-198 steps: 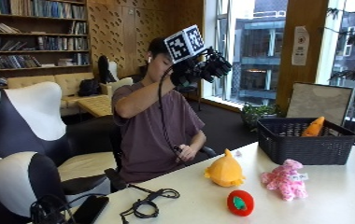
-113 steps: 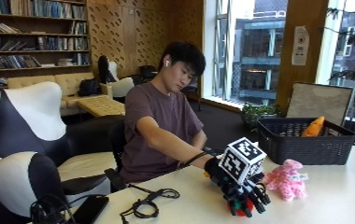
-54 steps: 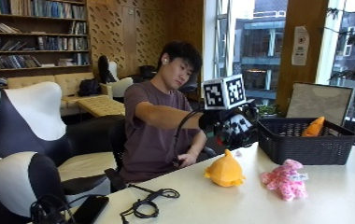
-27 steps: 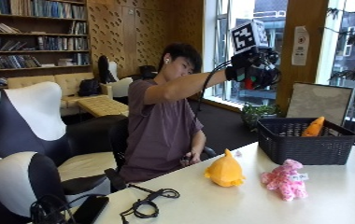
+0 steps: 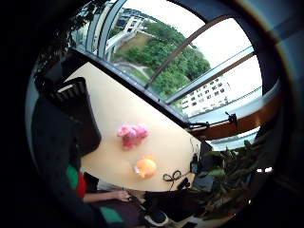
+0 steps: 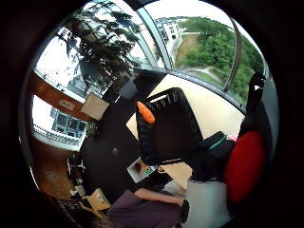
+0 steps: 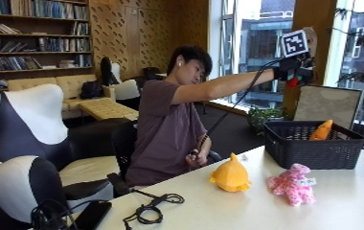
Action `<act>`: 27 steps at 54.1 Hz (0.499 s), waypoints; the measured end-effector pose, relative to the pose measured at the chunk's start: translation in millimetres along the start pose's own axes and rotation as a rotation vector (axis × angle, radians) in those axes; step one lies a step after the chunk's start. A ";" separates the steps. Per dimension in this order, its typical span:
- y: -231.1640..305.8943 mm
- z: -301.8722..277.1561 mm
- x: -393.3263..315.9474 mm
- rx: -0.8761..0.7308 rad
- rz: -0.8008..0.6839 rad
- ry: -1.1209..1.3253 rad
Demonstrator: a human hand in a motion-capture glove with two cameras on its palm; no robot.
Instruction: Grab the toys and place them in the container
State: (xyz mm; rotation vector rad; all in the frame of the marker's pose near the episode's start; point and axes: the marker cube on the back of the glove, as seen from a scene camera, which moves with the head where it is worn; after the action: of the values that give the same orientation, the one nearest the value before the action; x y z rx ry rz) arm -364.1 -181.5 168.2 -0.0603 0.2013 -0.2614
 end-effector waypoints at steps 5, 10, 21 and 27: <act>-17.7 31.6 -48.1 -0.025 0.090 0.029; -21.1 61.4 -89.8 -0.061 -0.049 -0.005; -18.1 128.1 -143.1 -0.145 -0.266 -0.050; -23.3 162.9 -142.4 -0.215 -0.071 0.059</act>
State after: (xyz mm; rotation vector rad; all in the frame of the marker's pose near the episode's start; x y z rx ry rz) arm -471.2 -161.1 356.5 -0.2731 0.2855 -0.3119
